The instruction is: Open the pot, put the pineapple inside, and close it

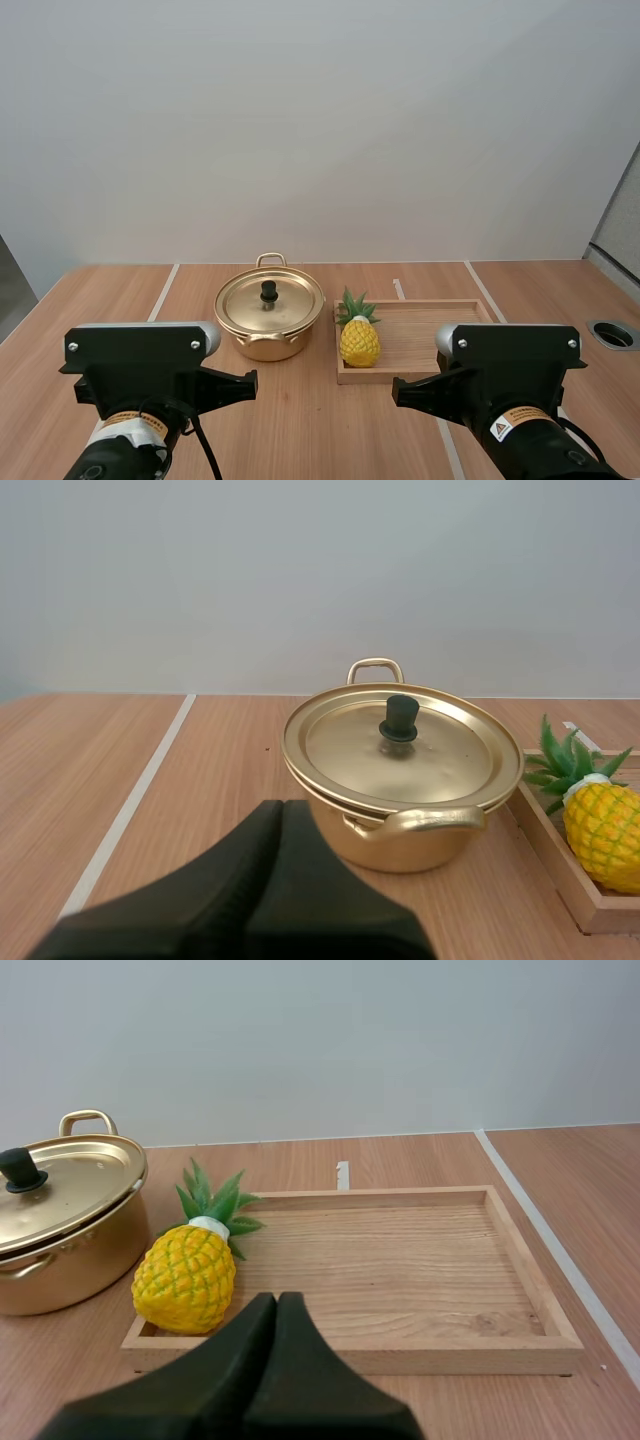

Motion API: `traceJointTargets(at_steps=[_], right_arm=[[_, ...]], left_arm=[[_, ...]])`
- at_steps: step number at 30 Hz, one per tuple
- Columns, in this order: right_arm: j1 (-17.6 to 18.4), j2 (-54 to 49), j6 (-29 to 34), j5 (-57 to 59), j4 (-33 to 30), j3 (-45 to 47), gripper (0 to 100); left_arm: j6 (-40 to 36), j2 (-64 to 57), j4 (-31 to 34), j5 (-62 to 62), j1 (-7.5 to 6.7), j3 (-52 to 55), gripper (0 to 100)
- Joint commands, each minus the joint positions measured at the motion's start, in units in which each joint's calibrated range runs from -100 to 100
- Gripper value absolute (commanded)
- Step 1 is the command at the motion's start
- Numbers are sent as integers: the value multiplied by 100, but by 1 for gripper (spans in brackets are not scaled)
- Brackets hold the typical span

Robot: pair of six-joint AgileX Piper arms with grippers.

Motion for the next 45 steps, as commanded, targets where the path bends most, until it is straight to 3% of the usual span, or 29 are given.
traceJointTargets(at_steps=[1,33,37,45], right_arm=[[10,-41,3,-41,-81,0,0],[9,-41,3,-41,62,0,0],[9,-41,-52,-881,-94,0,0],[9,-41,-52,-4244,-221,0,0]], left_arm=[[-16,-37,-88,-189,8,11,0],[-16,-37,-88,-207,8,11,0],[-16,-37,-272,-1217,8,11,0],[473,-37,83,-4827,8,11,0]])
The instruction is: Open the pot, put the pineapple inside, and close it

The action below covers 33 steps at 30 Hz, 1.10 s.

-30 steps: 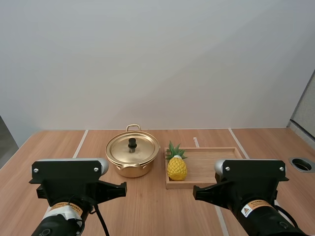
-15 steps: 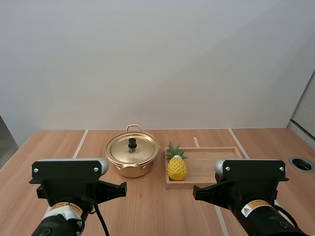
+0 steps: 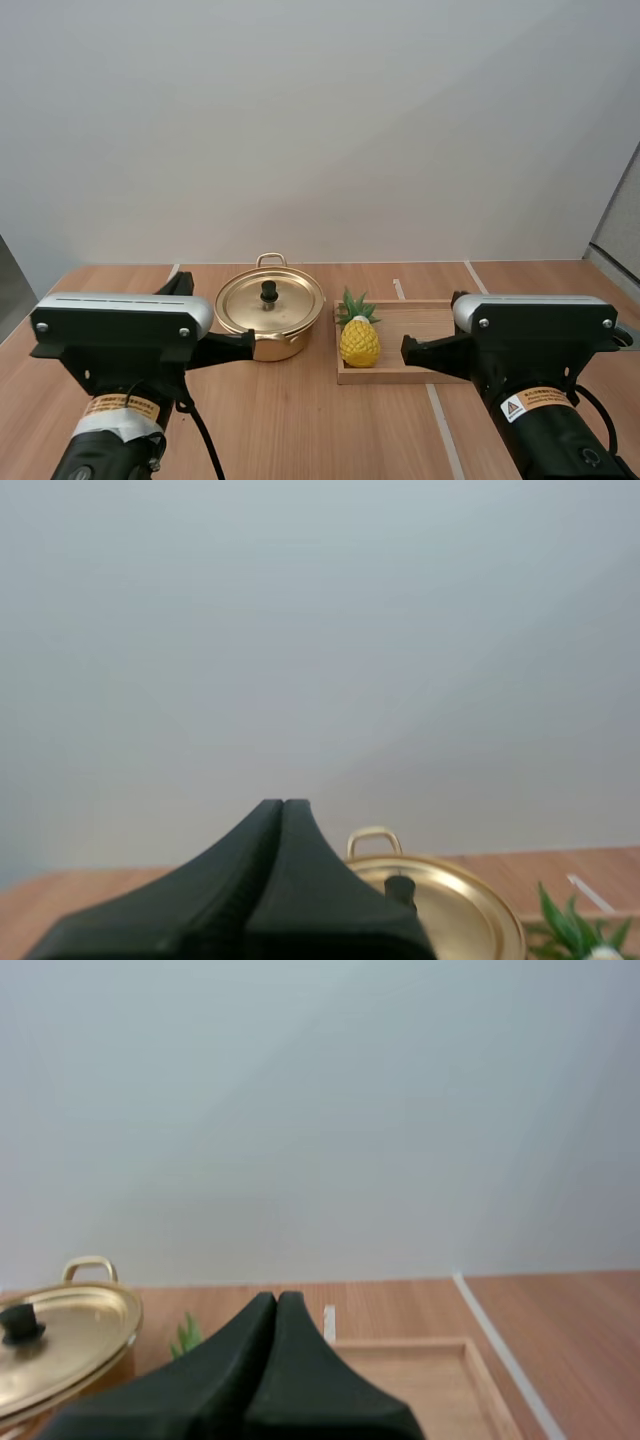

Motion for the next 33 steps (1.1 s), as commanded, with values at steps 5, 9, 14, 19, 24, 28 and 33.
traceJointTargets(at_steps=[5,9,14,19,24,28,33], right_arm=[[9,-41,-43,-1465,-1394,0,0],[9,-41,6,-2078,-1736,0,0],[9,-41,-103,-2021,-1282,-477,0],[9,-41,-173,-1763,-1282,-1176,0],[9,38,-192,-68,-1490,-2334,0],[9,564,-135,1295,-1356,-3384,0],[9,1296,-135,1588,-1367,-4476,0]], left_arm=[[336,-37,1334,-1296,8,0,0],[328,-37,1459,-1296,8,-298,0],[-9,-37,1395,-1228,8,-876,0],[-340,-37,1395,-110,8,-1615,0],[-363,123,1395,1656,8,-2742,0],[-385,512,1349,2153,8,-3677,0],[-385,1266,1316,3411,8,-5012,0]])
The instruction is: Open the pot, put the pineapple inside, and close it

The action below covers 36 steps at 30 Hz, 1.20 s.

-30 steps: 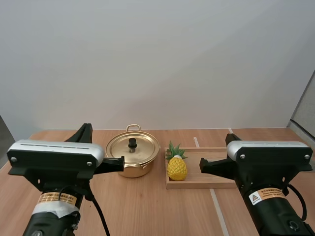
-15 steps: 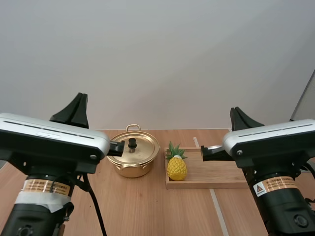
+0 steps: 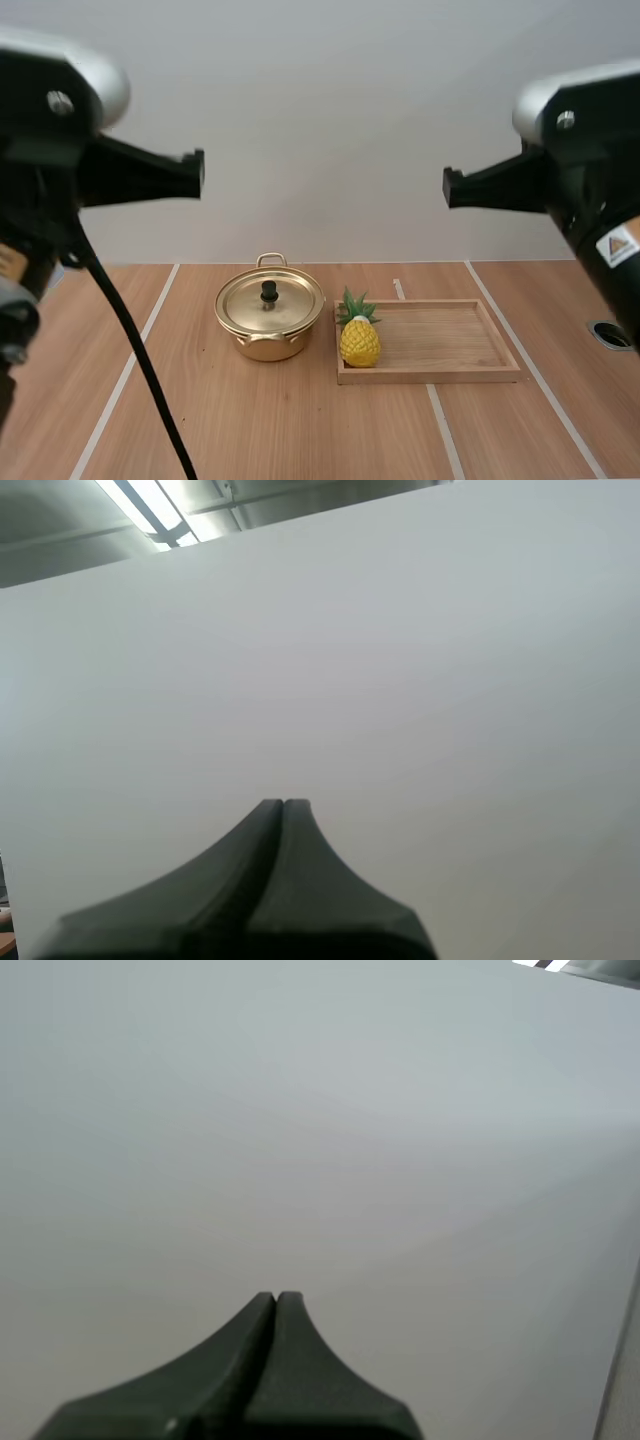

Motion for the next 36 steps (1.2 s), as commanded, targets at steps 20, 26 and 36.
traceJointTargets(at_steps=[20,26,36], right_arm=[[9,2774,-480,3523,792,-2607,0],[9,3159,-480,3872,1009,-2607,0],[9,3616,-480,4000,1126,-2607,0]], left_arm=[[1465,3809,-1878,5625,8,-3834,0],[1482,4289,-1941,5813,8,-3850,0],[1550,4629,-2026,5870,8,-3850,0]])
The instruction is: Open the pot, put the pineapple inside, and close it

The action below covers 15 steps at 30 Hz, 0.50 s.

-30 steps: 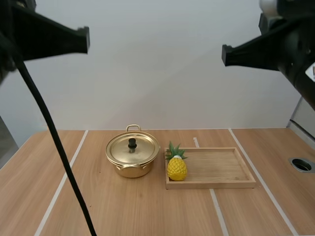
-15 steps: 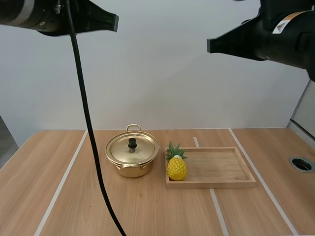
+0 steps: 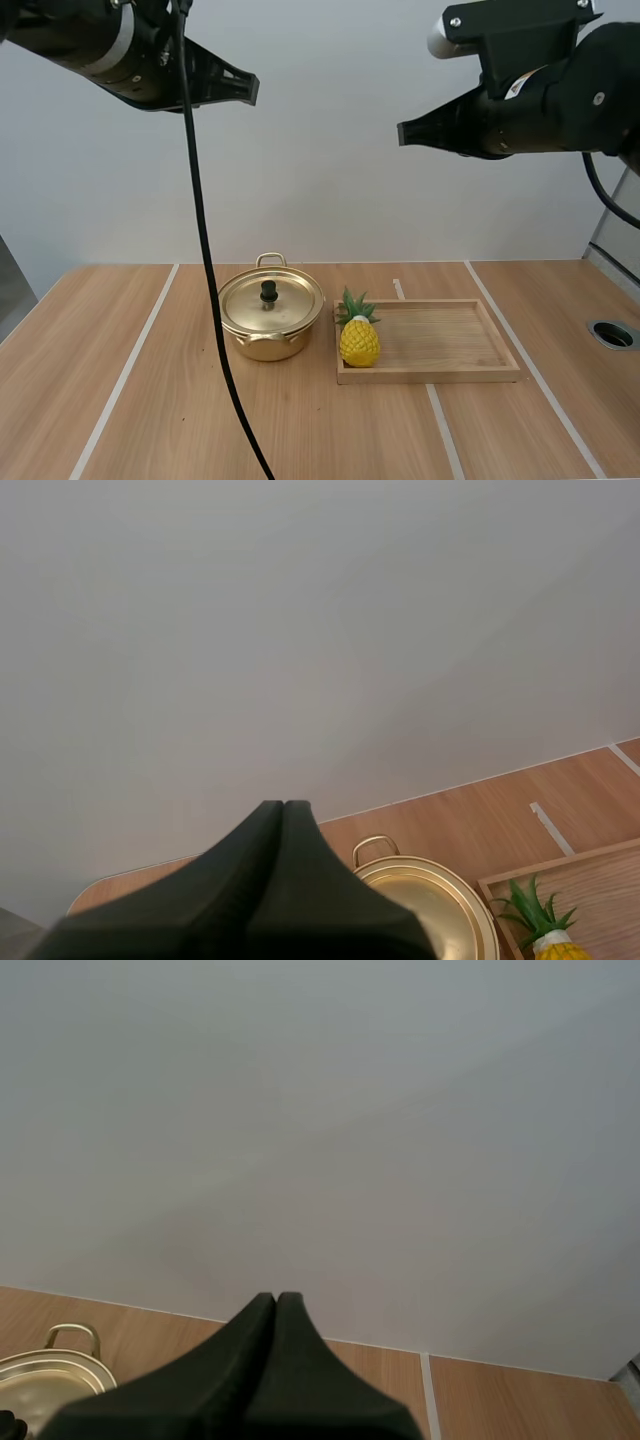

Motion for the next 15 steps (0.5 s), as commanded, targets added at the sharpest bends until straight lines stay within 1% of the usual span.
traceJointTargets(at_steps=[1,6,15], right_arm=[[9,132,-38,60,124,-72,0],[9,435,-150,277,205,-58,0],[9,744,-150,448,325,-18,0]], left_arm=[[19,122,-127,-19,8,-47,0],[74,393,-147,64,8,-47,0],[341,882,-527,463,8,-47,0]])
